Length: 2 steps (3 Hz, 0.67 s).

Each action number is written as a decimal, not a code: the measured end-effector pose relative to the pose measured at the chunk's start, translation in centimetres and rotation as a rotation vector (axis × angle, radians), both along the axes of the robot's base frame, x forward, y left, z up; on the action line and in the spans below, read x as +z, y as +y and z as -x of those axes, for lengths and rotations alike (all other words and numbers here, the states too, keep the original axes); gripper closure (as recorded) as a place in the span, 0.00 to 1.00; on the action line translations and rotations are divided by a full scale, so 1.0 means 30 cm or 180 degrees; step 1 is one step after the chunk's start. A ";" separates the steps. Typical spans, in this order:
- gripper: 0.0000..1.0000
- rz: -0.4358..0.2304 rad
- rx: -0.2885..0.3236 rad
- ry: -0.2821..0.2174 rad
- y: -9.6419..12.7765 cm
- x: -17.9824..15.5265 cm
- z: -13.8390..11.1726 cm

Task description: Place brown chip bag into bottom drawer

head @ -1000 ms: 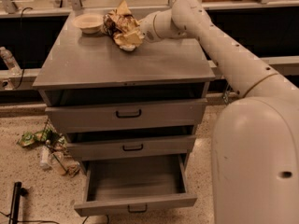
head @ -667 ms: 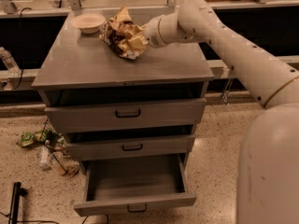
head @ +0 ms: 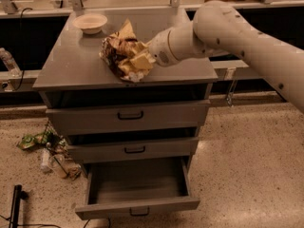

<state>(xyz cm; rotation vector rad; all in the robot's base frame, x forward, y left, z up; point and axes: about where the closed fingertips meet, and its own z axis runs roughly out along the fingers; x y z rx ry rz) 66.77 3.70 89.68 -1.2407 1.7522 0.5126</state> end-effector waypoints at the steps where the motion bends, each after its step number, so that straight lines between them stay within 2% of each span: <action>1: 1.00 0.0017 0.0146 0.0421 0.019 -0.118 0.251; 2: 1.00 0.0081 0.0201 0.0602 0.024 -0.211 0.328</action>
Offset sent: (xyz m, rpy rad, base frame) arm -0.0753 0.0056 -0.0355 -0.0054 0.1323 0.0458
